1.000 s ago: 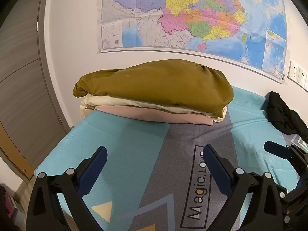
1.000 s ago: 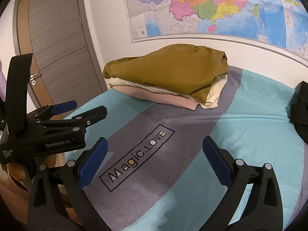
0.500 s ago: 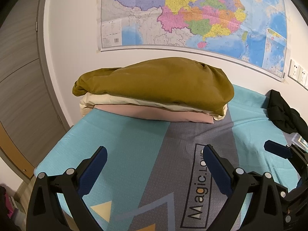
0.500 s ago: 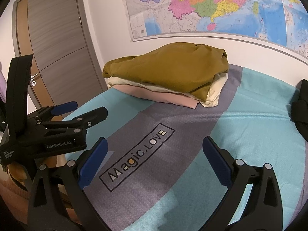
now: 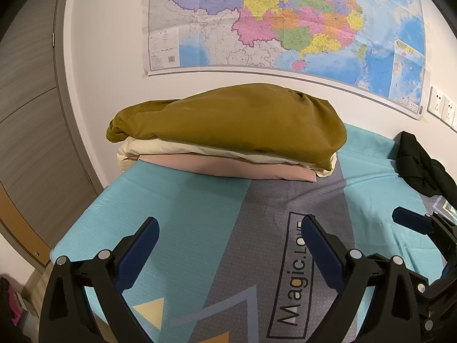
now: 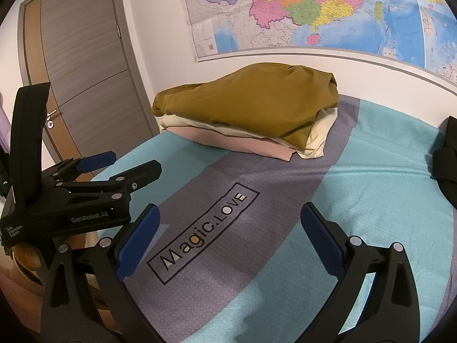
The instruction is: Fold large clothes
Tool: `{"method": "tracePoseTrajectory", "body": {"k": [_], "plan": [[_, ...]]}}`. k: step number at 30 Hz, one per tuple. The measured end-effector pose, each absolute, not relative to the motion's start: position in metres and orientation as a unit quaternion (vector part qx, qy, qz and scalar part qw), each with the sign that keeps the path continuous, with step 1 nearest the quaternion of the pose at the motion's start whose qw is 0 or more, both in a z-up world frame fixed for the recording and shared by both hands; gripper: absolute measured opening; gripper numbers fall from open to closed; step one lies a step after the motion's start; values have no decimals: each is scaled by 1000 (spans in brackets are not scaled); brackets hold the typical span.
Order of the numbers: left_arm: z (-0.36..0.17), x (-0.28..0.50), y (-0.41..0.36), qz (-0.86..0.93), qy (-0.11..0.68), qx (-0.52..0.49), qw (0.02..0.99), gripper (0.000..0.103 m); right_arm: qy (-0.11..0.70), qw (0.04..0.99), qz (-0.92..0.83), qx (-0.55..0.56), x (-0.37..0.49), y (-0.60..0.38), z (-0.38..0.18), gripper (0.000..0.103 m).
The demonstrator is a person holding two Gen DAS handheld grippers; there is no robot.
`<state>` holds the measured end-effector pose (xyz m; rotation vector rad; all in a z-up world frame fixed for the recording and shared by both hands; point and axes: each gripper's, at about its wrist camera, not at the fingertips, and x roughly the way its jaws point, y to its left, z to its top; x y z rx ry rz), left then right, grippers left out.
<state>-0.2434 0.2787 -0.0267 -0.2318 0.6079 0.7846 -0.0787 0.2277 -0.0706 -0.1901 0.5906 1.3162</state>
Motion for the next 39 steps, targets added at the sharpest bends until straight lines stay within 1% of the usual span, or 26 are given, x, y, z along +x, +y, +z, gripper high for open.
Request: {"method": "tracePoseTrajectory", "body": {"k": [39], "plan": [[-35,-238,283,375,300,-115,869,96,275,747,600,-81,-78,229,-75,97]]}}
